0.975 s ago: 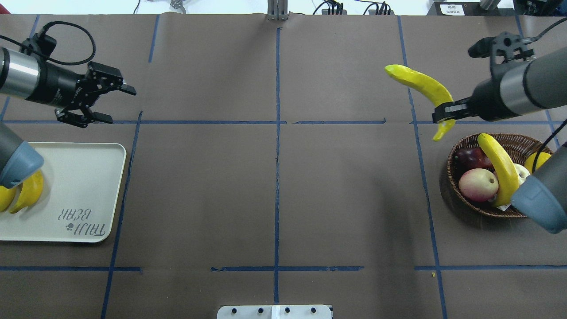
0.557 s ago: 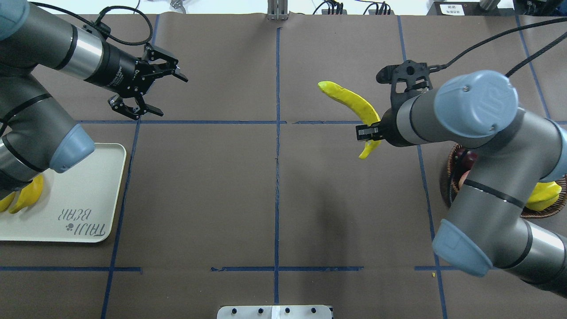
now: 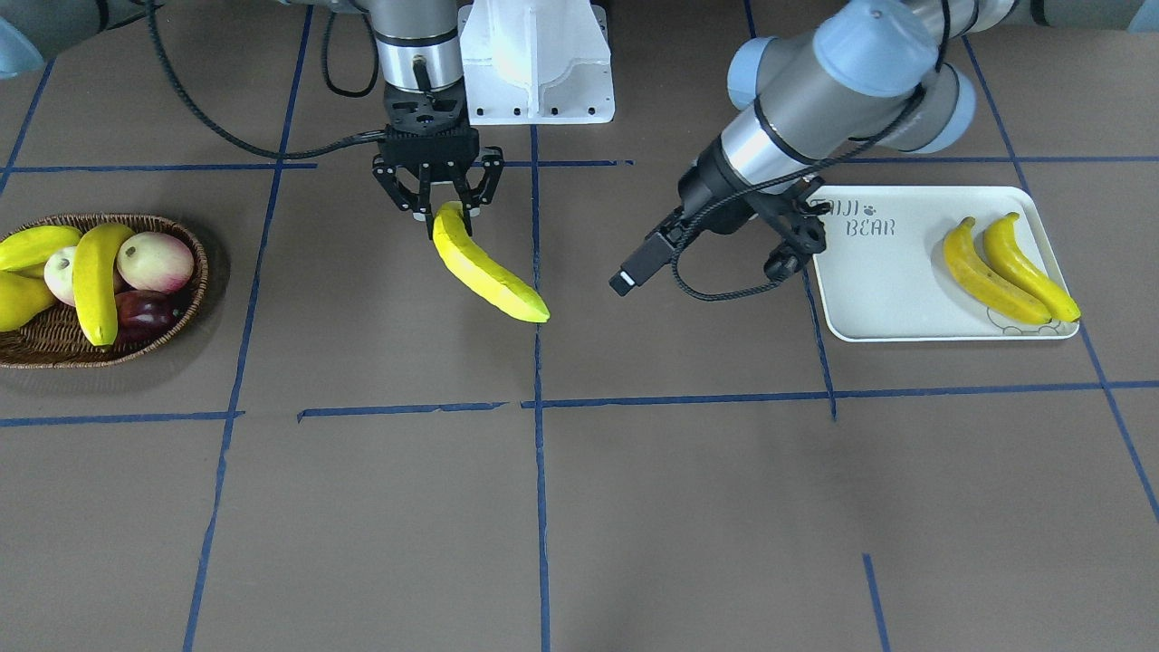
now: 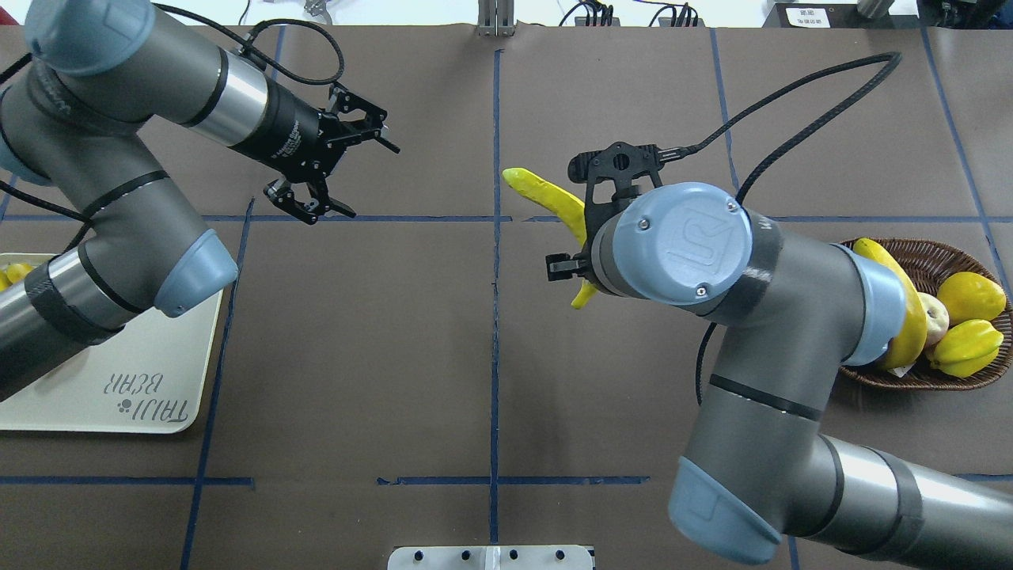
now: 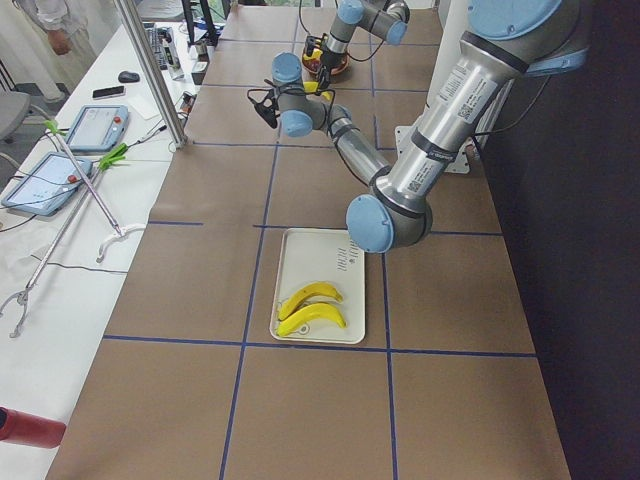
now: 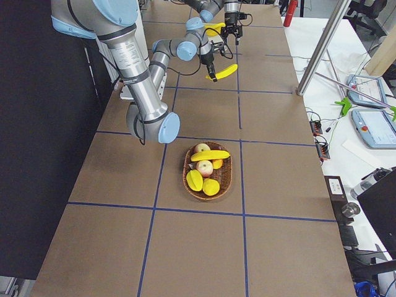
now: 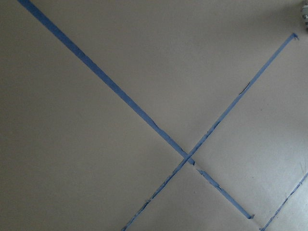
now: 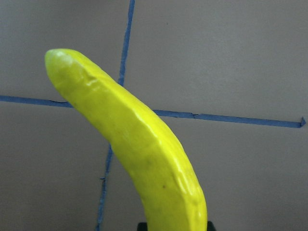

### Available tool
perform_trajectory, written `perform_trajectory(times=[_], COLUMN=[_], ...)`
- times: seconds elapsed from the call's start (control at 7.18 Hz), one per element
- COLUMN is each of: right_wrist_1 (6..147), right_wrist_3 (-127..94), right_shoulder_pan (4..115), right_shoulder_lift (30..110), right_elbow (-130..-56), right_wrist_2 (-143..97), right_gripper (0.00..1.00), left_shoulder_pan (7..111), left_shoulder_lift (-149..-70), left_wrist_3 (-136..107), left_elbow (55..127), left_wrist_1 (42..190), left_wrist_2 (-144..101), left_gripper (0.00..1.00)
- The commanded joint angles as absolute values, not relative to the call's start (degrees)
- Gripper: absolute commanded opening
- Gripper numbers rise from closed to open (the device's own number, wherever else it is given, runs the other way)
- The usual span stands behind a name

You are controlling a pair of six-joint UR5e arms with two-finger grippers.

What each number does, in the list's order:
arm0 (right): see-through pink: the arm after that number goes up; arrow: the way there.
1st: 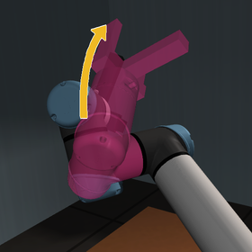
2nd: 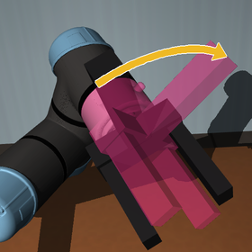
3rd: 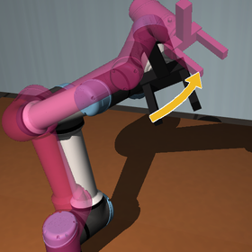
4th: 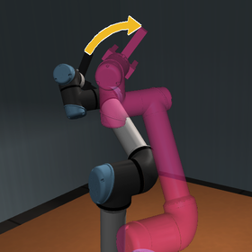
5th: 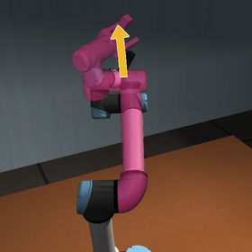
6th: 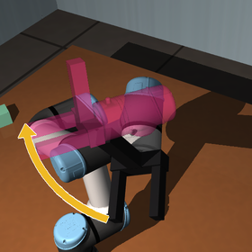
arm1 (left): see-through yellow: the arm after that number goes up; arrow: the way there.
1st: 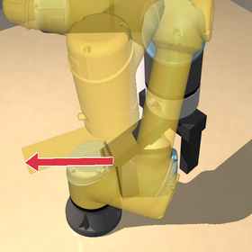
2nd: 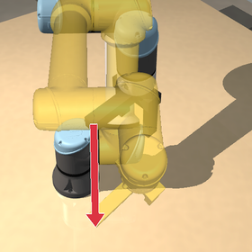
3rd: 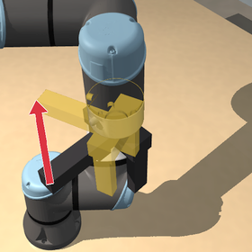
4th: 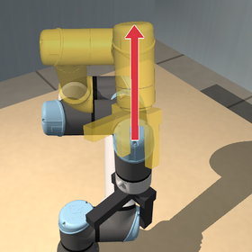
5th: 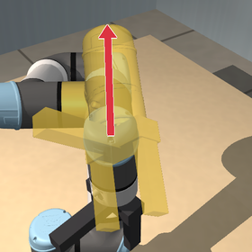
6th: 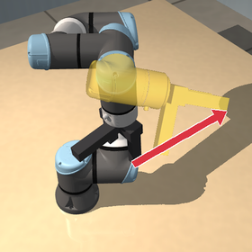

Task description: Transfer all bananas from basket to plate

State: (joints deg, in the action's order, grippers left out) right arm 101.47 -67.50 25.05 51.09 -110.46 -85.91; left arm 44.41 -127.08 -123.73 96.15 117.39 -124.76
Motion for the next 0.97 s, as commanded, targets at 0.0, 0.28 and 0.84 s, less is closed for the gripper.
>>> perform_trajectory(times=[0.0, 0.28, 0.84], right_wrist_1=[101.6, 102.04, 102.04], right_wrist_3=[-70.92, -71.1, -71.1], right_shoulder_pan=[22.25, 21.89, 21.97], right_shoulder_lift=[46.59, 45.09, 44.91], right_elbow=[-105.74, -105.64, -106.17], right_wrist_2=[-83.15, -83.06, -83.06], right_gripper=[0.0, 0.0, 0.0], left_shoulder_pan=[39.4, 36.31, 35.86], left_shoulder_lift=[-131.82, -132.01, -132.36], left_wrist_3=[-128.48, -128.58, -131.47], left_elbow=[95.54, 94.4, 93.78], left_wrist_1=[112.95, 112.94, 113.11], left_wrist_2=[-118.24, -114.97, -114.08], left_gripper=[1.0, 1.0, 0.22])
